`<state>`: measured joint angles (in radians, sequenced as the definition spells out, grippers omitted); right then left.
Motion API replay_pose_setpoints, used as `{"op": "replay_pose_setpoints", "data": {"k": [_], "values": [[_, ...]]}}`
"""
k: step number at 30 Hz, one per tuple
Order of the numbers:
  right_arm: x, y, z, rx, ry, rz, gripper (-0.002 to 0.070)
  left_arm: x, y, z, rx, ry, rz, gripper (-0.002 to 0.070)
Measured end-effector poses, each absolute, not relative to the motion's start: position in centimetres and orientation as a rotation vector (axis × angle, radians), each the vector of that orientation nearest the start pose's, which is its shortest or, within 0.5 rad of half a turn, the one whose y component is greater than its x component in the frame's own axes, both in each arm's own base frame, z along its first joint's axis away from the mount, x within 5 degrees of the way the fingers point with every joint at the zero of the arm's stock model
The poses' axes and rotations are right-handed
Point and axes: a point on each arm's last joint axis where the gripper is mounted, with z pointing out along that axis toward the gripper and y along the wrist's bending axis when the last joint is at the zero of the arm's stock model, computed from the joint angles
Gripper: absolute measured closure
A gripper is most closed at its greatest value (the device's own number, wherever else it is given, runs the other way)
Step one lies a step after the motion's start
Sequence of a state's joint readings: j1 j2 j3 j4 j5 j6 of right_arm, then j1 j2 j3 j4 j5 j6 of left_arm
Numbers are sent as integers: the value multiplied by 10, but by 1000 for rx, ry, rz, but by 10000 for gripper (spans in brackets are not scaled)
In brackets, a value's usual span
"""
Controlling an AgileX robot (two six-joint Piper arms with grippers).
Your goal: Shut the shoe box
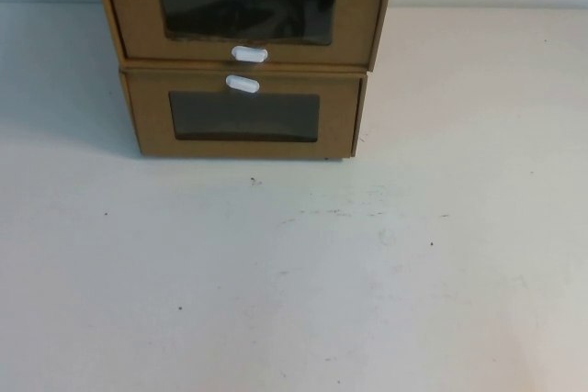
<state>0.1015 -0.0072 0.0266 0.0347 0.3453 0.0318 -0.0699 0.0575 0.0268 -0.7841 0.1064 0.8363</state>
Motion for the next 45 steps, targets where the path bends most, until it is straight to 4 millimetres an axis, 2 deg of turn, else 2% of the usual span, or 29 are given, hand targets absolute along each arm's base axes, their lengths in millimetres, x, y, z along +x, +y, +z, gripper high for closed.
{"op": "replay_pose_setpoints", "data": {"k": [14,17,30,45], "values": [[53,6,174,-42,1849,127,689,61,-11,194,160,1636,-73,678],[53,6,174,-42,1849,127,689,61,-10,193,212,1637,-12,678],[53,6,174,-42,1848,127,689,53,-5,173,174,1847,20,678],[53,6,174,-43,1848,126,689,53,-4,172,169,1856,17,678]]}}
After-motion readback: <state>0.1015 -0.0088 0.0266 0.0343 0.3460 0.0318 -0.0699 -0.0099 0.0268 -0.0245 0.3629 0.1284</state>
